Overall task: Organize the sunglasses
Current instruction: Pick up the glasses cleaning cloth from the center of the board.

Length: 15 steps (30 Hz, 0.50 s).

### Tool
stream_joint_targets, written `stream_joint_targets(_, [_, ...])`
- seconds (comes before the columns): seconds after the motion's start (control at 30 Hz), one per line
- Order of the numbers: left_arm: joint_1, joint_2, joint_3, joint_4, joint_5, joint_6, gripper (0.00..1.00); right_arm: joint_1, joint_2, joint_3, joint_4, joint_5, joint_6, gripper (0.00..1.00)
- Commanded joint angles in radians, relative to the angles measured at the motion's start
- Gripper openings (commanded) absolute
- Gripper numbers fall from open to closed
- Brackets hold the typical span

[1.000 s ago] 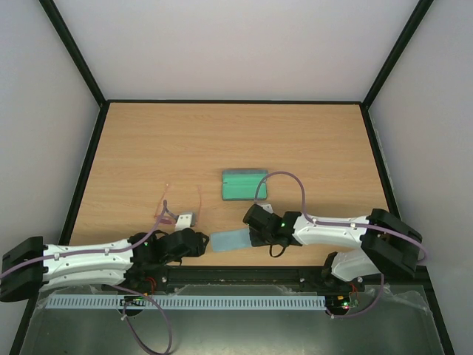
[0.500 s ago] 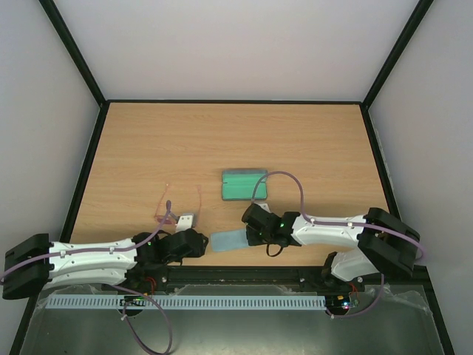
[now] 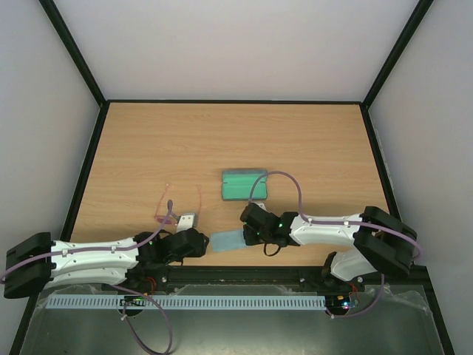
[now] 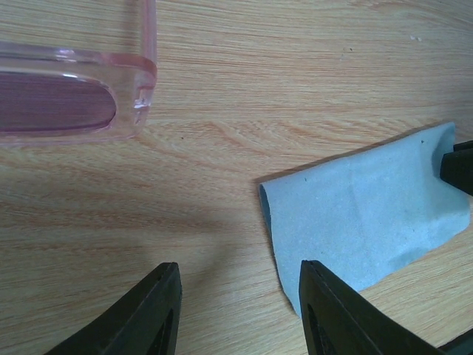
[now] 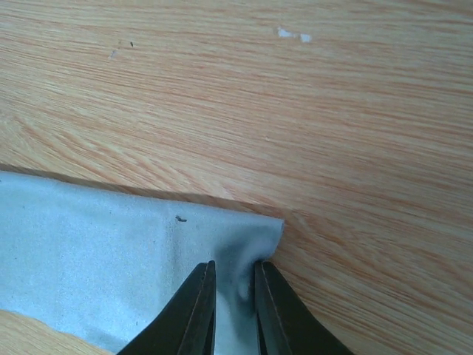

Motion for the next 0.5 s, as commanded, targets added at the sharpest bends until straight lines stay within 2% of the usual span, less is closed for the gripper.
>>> stream_joint_targets(0.0, [-0.006,0.004,0.024,-0.008,-0.003,0.004,0.47,0.008,0.049,-0.034,-0.062,-0.029,-0.012,0.15])
stream_joint_targets(0.27, [-0.004,0.013,0.031,-0.018,-0.008,-0.003,0.47,0.008,0.05,-0.033,-0.07,-0.004,-0.015,0.02])
stream_joint_targets(0.47, [-0.005,0.105,0.057,0.014,0.004,0.001,0.5,0.008,0.01,-0.039,-0.105,0.051,-0.004,0.02])
